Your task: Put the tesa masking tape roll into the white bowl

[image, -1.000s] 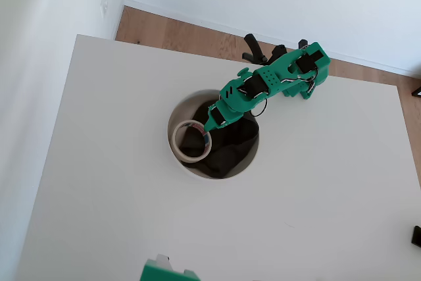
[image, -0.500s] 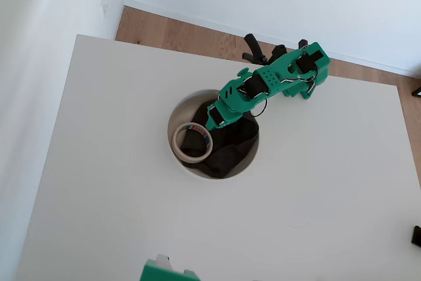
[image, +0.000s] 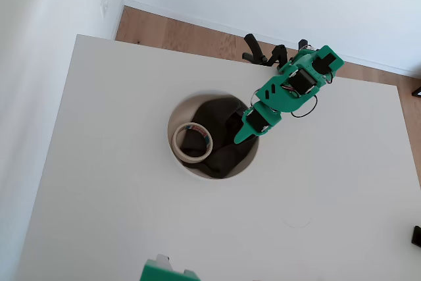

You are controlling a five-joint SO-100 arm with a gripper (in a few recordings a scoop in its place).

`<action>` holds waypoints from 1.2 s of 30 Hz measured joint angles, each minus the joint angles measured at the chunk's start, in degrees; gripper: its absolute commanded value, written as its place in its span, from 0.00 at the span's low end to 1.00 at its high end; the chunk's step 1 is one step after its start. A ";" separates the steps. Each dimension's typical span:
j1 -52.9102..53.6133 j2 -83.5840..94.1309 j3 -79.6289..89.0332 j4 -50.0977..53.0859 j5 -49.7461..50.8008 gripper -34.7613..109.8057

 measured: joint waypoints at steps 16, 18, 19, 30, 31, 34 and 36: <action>-36.12 39.11 21.88 15.56 -2.02 0.18; -39.37 46.41 28.74 15.47 -2.02 0.18; -40.34 50.01 32.08 15.03 -2.02 0.18; -39.20 81.56 76.46 1.76 -4.39 0.18; -38.06 83.32 80.24 -0.35 -4.66 0.18; -34.72 87.54 89.56 -5.98 -5.01 0.18; -33.13 89.21 94.48 -9.05 -5.01 0.18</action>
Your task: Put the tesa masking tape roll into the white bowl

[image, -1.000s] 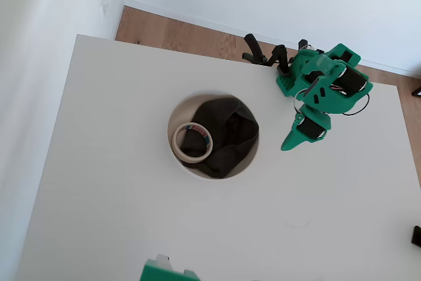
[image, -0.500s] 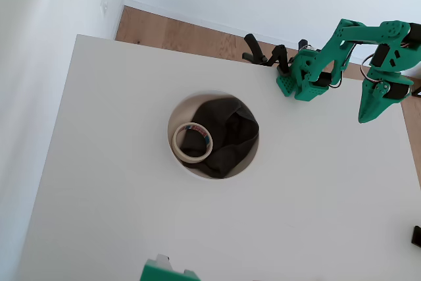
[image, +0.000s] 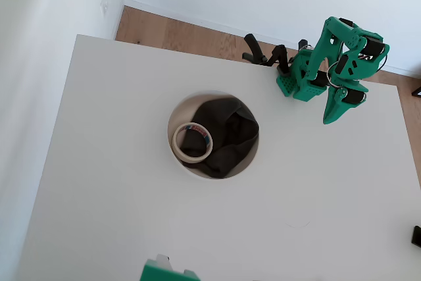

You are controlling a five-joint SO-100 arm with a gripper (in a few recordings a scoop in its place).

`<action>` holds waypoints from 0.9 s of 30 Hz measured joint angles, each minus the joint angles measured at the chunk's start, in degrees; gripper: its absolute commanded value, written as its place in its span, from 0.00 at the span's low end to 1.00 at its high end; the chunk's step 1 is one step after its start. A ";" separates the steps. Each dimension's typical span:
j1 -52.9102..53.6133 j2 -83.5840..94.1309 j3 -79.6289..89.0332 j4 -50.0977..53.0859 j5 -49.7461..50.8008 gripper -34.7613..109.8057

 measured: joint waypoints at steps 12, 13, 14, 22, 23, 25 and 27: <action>-3.60 11.78 13.54 -3.87 1.58 0.18; -3.34 12.74 14.59 -3.87 1.58 0.18; -3.25 13.62 15.56 -3.87 1.58 0.18; -2.81 24.43 24.96 -3.87 0.97 0.18; -2.99 25.84 26.19 -3.87 0.97 0.18; -3.08 28.65 28.56 -3.60 0.97 0.18; -3.08 30.67 30.59 -3.43 0.97 0.18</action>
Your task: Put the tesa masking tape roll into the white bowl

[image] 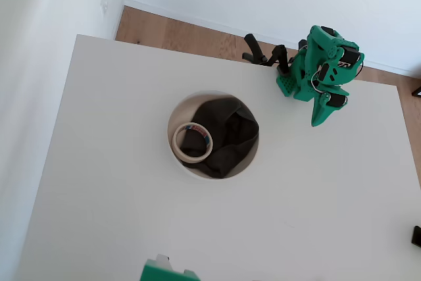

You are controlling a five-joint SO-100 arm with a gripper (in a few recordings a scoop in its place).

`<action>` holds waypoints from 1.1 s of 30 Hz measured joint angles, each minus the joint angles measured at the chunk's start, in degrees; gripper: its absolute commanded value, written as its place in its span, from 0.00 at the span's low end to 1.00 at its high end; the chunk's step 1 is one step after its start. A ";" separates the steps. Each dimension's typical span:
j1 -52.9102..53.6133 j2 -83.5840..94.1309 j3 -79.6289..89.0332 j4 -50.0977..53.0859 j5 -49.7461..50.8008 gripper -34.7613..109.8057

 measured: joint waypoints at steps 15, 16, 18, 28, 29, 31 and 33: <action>-0.79 1.23 3.96 1.93 0.09 0.18; -0.70 1.32 4.48 2.02 0.26 0.18; -0.70 1.23 5.19 2.46 0.62 0.18; -1.58 1.32 5.62 4.04 0.62 0.18; -1.76 1.32 5.62 4.48 0.62 0.18; -1.41 1.32 5.62 5.01 0.62 0.18; -1.41 1.32 5.62 5.10 0.62 0.18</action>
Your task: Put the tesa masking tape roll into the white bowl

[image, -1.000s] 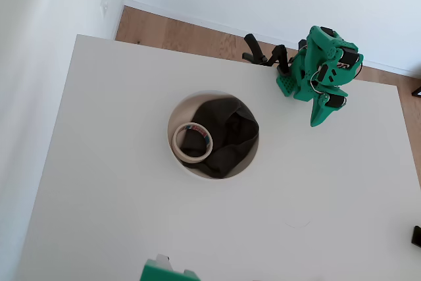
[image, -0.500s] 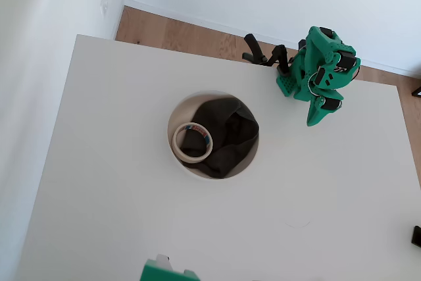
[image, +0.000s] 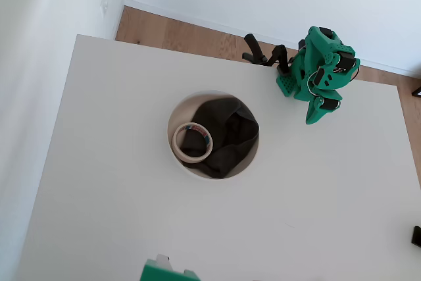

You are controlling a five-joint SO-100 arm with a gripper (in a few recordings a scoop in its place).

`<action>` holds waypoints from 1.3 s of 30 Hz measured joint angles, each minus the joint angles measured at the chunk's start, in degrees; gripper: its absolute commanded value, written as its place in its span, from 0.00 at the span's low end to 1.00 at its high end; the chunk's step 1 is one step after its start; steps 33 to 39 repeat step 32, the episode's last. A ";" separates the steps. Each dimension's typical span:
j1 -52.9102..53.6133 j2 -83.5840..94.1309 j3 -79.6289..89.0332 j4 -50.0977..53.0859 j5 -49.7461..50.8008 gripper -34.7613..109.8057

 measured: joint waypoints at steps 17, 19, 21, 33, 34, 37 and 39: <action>-0.09 0.00 0.00 0.00 0.00 0.18; -0.09 0.00 0.00 0.00 0.00 0.18; -0.09 0.00 0.00 0.00 0.00 0.18; -0.09 0.00 0.00 0.00 0.00 0.18; -0.09 0.00 0.00 0.00 0.00 0.18; -0.09 0.00 0.00 0.00 0.00 0.18; -0.09 0.00 0.00 0.00 0.00 0.18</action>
